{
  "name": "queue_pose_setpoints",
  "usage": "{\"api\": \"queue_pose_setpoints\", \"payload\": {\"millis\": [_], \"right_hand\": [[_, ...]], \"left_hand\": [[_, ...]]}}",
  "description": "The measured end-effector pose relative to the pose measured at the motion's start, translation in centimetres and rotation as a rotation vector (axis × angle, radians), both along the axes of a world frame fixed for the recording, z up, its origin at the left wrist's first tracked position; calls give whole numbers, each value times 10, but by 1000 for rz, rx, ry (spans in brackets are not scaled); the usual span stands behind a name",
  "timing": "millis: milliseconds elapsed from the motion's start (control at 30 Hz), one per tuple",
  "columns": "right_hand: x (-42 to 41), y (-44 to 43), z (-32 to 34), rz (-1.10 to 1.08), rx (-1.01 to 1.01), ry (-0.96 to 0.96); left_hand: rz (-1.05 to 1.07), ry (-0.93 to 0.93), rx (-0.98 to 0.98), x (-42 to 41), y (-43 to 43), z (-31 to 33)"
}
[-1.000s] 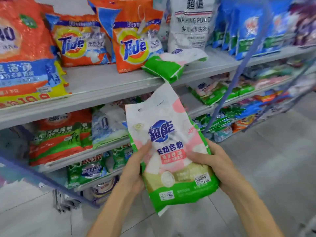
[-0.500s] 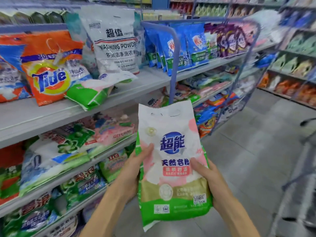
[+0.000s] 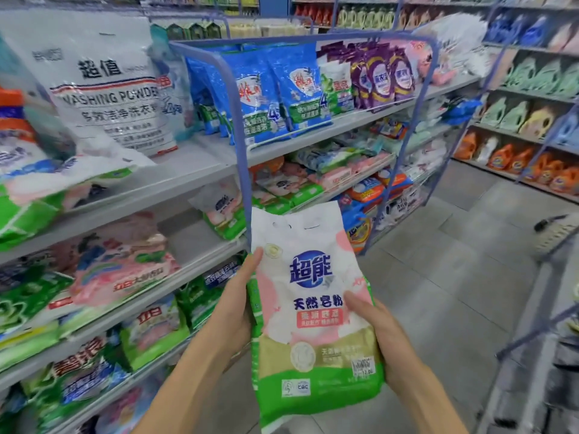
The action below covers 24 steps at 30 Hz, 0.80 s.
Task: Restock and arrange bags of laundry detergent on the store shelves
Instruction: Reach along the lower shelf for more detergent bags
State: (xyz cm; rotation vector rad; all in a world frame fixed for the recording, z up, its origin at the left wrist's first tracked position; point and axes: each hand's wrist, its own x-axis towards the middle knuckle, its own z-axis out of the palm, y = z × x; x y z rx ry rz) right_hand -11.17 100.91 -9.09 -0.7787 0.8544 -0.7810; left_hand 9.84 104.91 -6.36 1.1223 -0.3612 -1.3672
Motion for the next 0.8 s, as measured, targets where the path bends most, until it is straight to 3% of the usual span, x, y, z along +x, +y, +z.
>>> {"api": "queue_pose_setpoints", "payload": {"millis": [400,633,800], "right_hand": [[-47,-221,-6,107,-54,116],[-54,-327,-8,206,-6,58],[-37,-399,-29,279,44,56]], "left_hand": [[99,23,-3,-31,-227,-22],[246,62,-37,-27,-317,-37],[327,45,58,-25,-362,-38]]}}
